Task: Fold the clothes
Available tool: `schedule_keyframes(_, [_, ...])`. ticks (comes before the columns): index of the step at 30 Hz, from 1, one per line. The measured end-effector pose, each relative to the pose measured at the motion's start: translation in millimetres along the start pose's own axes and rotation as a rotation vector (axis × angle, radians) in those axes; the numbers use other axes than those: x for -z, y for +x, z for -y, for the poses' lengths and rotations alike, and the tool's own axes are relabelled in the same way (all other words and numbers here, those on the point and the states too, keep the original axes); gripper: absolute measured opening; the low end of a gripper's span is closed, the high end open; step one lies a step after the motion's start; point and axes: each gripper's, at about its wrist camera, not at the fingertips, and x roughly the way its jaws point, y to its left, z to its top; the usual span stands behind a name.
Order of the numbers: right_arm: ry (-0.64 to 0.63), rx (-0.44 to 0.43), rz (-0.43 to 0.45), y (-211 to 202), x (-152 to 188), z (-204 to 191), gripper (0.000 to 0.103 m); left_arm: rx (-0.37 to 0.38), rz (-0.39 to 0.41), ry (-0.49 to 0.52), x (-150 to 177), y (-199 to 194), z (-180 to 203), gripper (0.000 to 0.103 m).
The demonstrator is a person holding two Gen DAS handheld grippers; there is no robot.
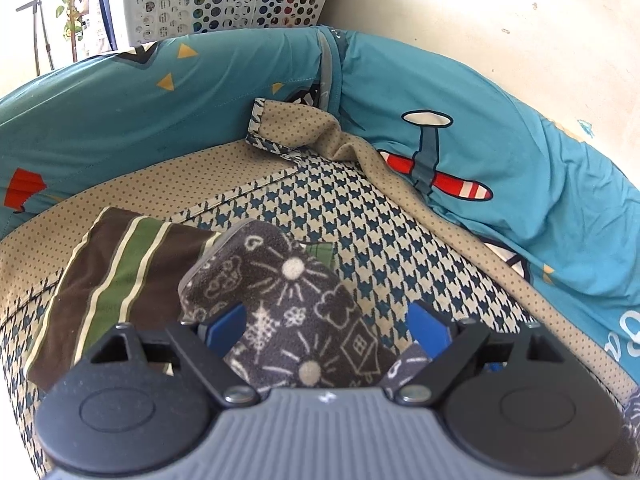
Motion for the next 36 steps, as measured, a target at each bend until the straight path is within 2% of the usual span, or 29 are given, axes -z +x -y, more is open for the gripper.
schedule_keyframes(5, [0.004,0.055,0.04,-34.6,-1.2,15.6,0.013,0.032,-0.004,0.054,9.2,-4.3,13.0,0.089])
schedule_keyframes(7, [-0.011,0.11,0.05,-47.9,2.3,25.7,0.013,0.052,-0.015,0.084,14.2,-4.9,20.4,0.089])
schedule_keyframes(11, [-0.001,0.239,0.057,-69.1,9.2,57.8,0.024,0.093,-0.036,0.144,24.1,-5.9,35.2,0.09])
schedule_keyframes(17, [0.056,0.427,0.057,-85.9,14.1,116.8,0.027,0.154,-0.064,0.258,40.7,-10.5,58.7,0.09])
schedule_keyframes(21, [0.083,0.521,0.055,-93.8,14.6,140.3,0.032,0.185,-0.088,0.327,54.0,-11.7,72.0,0.09])
schedule_keyframes(25, [0.098,0.568,0.018,-89.6,16.9,153.7,0.035,0.196,-0.116,0.372,63.3,-8.7,80.1,0.09])
schedule_keyframes(33, [0.172,0.549,-0.059,-68.0,20.5,177.4,0.035,0.186,-0.191,0.415,78.2,4.6,86.8,0.091])
schedule_keyframes(34, [0.182,0.548,-0.063,-66.1,19.8,180.2,0.033,0.184,-0.2,0.417,79.5,6.4,87.0,0.091])
schedule_keyframes(35, [0.195,0.55,-0.063,-64.6,19.5,182.7,0.02,0.181,-0.207,0.42,80.4,8.0,87.0,0.091])
schedule_keyframes(36, [0.205,0.547,-0.068,-63.0,19.6,184.7,0.013,0.178,-0.214,0.422,81.2,9.5,87.2,0.091])
